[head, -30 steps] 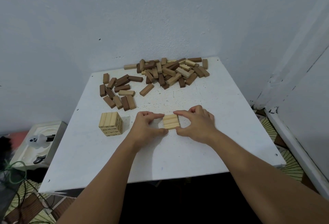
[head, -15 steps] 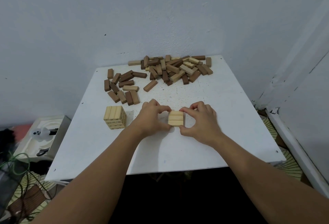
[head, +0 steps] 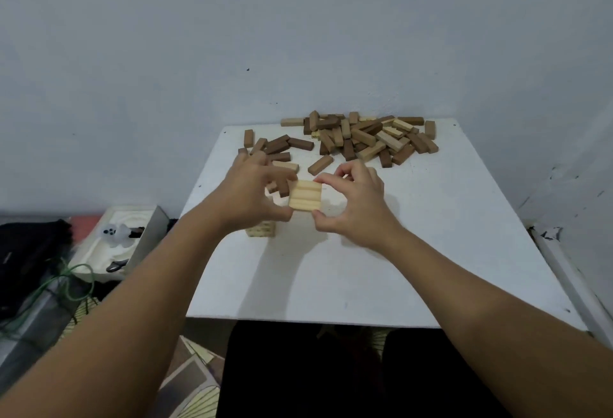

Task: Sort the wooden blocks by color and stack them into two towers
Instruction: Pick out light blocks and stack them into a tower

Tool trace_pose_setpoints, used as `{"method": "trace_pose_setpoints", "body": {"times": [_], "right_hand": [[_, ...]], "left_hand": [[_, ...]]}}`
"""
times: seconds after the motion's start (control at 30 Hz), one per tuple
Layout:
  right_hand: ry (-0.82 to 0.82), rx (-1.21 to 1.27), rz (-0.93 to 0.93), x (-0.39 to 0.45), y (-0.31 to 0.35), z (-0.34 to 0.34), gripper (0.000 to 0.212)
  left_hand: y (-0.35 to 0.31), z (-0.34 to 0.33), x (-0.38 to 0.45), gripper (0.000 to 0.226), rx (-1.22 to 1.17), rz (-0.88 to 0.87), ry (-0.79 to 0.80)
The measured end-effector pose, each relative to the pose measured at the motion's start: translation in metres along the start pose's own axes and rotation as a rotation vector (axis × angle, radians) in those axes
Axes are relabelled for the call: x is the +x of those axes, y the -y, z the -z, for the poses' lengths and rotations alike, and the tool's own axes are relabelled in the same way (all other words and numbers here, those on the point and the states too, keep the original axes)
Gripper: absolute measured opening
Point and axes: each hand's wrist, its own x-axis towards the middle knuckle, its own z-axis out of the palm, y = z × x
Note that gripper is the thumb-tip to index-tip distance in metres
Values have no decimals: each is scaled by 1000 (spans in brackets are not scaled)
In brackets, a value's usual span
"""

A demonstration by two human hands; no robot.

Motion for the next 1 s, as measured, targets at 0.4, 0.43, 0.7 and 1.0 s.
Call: {"method": "trace_pose_setpoints", "body": {"times": [0.4,0.43,0.7,1.0], "right_hand": [[95,83,34,30,47,-66,51],[101,77,28,32,47,-66,51],[117,61,4,36,44,-68,52],[164,44,-36,35,38,-68,54]], "left_hand": [[79,29,-21,50,-41,141,76],[82,28,-20,50,-45,142,82],[97,21,-13,47,-179,162,94],[100,13,-11,46,-278,202,118]]}}
